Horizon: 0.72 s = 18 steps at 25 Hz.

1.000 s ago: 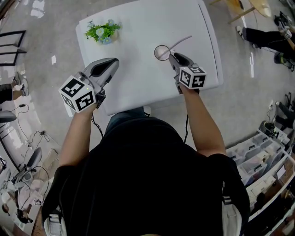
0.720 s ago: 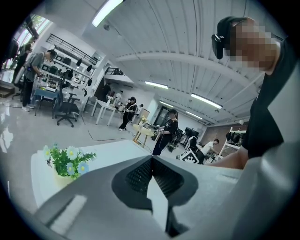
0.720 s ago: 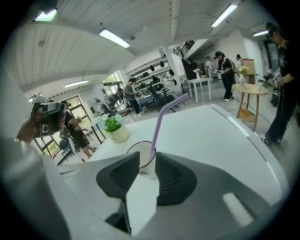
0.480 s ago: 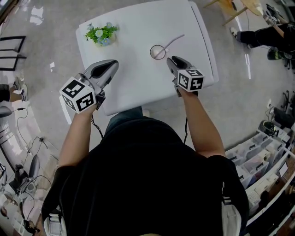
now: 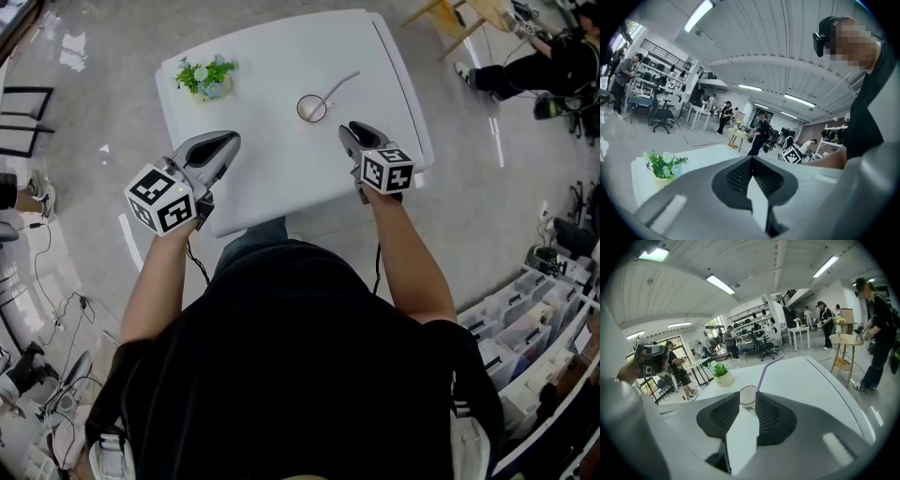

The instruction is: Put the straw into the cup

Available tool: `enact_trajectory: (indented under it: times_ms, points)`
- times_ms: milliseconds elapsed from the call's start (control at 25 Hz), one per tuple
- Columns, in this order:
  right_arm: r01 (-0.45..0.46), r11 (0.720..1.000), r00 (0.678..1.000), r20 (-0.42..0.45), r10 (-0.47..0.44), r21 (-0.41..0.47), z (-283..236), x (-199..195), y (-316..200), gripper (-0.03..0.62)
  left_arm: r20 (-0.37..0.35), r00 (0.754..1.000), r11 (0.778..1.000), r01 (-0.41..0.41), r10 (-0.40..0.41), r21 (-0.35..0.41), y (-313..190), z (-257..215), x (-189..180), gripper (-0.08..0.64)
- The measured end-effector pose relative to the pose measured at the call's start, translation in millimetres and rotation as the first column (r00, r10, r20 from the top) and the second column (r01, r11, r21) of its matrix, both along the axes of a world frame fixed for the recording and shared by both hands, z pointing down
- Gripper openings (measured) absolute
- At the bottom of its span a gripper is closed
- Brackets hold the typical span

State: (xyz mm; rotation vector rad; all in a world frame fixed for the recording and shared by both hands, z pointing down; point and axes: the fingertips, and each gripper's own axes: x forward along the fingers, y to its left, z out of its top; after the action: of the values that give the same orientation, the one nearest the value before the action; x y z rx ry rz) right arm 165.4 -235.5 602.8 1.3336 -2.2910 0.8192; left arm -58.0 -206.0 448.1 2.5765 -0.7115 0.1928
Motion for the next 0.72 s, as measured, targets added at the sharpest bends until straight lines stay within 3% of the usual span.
enact_trajectory:
  times_ms: [720]
  points:
    - [-0.037,0.992,0.999,0.0,0.037,0.12,-73.6,10.1,34.9,0.132,0.001,1.0,0.998,-0.03,0.03,0.053,40.5,-24.8,-4.6,0.002]
